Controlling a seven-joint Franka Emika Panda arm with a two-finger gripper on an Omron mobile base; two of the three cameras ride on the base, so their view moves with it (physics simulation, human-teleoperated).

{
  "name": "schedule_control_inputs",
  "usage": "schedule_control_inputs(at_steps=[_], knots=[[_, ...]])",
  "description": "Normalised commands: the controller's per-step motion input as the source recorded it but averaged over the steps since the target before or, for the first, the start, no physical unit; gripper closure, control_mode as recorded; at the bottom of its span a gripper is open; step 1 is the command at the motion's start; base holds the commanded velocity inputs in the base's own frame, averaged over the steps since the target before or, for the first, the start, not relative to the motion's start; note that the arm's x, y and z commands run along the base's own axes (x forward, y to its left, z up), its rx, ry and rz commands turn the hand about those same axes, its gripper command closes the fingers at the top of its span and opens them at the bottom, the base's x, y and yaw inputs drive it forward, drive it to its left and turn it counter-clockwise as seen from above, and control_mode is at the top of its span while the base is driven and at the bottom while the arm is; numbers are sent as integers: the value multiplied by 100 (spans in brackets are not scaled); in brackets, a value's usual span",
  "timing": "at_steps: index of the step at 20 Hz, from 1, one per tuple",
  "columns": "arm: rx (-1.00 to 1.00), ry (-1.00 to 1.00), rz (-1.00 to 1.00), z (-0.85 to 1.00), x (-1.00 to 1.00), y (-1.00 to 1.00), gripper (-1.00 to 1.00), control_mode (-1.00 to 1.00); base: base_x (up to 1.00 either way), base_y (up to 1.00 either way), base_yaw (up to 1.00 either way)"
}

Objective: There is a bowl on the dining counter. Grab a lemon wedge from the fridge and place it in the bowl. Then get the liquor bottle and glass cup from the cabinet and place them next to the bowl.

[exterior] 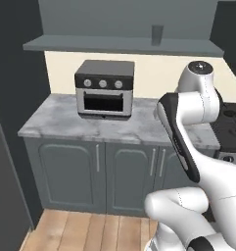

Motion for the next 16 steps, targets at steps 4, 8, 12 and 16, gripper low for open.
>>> schedule_control_inputs(at_steps=[4, 8, 12, 16], knots=[[0, 0, 0, 0, 0, 0, -100, 100, 46, 43, -45], [0, 0, 0, 0, 0, 0, -100, 100, 45, 41, -24], [0, 0, 0, 0, 0, 0, -100, 100, 73, 22, -6], [0, 0, 0, 0, 0, 0, -100, 100, 86, 0, -1]])
